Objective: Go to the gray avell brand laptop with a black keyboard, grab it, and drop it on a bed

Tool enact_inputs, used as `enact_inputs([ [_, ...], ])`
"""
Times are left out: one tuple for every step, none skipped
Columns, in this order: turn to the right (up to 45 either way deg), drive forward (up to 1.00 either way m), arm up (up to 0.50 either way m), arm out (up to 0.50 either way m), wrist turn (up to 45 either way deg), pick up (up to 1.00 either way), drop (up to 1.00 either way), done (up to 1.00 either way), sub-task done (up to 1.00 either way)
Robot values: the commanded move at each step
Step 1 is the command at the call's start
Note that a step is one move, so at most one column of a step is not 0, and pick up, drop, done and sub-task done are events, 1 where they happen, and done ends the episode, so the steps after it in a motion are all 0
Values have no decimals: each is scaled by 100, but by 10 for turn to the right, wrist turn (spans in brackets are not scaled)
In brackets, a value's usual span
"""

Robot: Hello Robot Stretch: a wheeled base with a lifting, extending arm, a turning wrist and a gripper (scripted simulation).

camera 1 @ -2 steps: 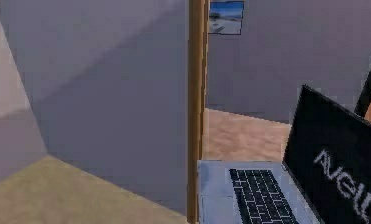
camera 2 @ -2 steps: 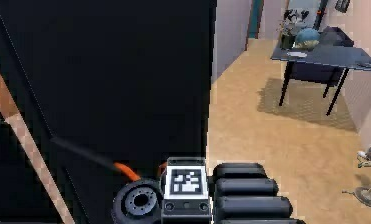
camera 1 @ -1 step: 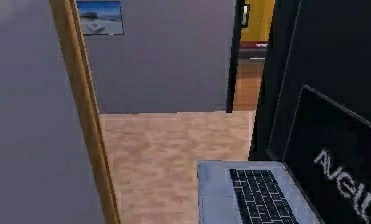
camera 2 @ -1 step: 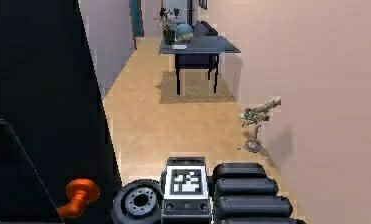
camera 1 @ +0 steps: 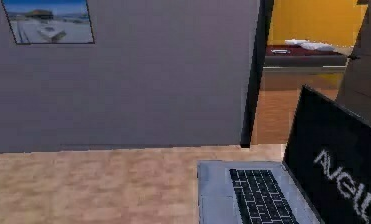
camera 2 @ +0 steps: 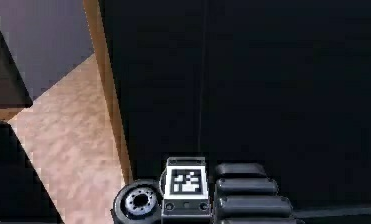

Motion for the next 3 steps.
enact_inputs([
  [60,0,0,0,0,0,0,0,0],
  [0,20,0,0,0,0,0,0,0],
  [270,0,0,0,0,0,0,0,0],
])
